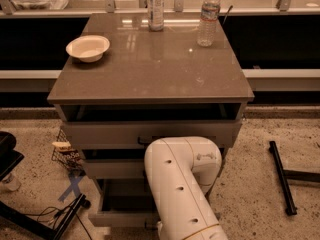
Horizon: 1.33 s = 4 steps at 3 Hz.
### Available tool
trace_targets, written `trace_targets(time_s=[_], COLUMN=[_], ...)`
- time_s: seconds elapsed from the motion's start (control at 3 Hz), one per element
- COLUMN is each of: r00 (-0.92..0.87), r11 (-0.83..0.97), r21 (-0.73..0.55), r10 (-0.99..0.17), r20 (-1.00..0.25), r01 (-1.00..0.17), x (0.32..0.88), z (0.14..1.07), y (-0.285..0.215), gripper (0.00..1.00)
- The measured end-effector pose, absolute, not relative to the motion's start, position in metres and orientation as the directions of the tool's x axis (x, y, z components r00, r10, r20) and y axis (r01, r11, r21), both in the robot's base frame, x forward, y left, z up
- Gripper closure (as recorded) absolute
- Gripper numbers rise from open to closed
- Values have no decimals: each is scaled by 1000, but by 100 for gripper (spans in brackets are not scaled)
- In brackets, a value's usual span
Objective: Open bottom drawer
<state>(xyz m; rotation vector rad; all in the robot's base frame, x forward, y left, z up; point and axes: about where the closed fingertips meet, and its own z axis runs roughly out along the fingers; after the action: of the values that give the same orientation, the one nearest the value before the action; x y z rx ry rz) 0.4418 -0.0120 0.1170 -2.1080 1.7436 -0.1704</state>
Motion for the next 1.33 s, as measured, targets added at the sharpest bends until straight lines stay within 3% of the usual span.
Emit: trace_targets(time_s=[0.33, 0.67, 1.0, 1.33], r00=[215, 215, 215, 215], r11=[-144, -144, -144, -144], r21=[-376, -376, -376, -376], r10=[-964, -964, -964, -964], r20=[-156, -156, -156, -156], r01=[-915, -915, -915, -915], x=[442, 442, 442, 442], z=[117, 117, 117, 117], y=[-12, -12, -12, -12], gripper=[60, 83, 100, 100])
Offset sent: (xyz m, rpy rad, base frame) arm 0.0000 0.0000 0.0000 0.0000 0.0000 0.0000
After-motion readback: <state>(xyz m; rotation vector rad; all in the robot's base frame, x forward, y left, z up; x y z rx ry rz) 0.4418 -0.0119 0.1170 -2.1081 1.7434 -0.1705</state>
